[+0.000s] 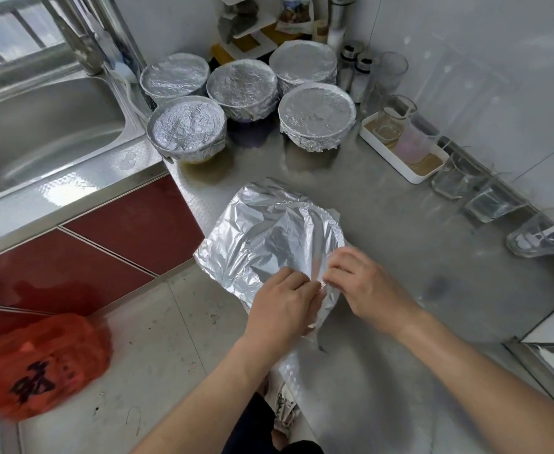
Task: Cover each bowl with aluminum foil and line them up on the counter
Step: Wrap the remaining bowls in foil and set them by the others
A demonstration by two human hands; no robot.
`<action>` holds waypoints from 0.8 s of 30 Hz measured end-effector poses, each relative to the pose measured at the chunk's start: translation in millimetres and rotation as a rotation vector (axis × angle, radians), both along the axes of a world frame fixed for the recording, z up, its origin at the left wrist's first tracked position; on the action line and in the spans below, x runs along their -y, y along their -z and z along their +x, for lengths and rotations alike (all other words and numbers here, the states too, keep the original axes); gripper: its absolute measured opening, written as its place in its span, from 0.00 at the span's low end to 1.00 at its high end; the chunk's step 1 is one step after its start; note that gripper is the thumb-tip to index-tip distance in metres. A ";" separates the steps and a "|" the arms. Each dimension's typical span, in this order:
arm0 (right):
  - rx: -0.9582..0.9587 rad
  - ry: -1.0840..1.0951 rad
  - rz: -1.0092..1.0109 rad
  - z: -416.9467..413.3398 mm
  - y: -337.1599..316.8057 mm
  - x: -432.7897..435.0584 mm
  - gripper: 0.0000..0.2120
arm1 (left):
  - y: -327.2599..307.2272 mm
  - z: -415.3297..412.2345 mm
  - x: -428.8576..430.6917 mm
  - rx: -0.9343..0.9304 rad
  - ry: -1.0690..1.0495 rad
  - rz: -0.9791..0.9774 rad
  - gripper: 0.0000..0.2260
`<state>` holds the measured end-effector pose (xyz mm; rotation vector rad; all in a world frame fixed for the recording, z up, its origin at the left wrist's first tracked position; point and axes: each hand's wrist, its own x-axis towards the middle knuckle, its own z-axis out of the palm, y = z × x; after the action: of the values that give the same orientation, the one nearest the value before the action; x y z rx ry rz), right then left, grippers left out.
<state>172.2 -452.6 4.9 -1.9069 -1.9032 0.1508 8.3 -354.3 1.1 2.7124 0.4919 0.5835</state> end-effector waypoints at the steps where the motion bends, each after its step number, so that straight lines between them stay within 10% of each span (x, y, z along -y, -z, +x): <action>1: -0.022 0.029 -0.013 2.4 -2.9 0.8 0.07 | -2.9 -1.6 1.6 -0.012 -0.007 -0.045 0.11; 6: -0.140 0.085 -0.061 -11.1 -11.5 4.4 0.09 | -16.4 -25.5 -14.2 -0.037 -0.084 -0.242 0.08; 24: -0.006 0.048 -0.001 -19.3 8.3 -1.5 0.14 | 2.1 -30.0 -34.6 -0.054 0.140 0.078 0.07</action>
<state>152.9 -451.1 -3.3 -1.9494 -1.8517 0.1429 -21.7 -319.7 -1.0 2.8148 0.2945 0.5024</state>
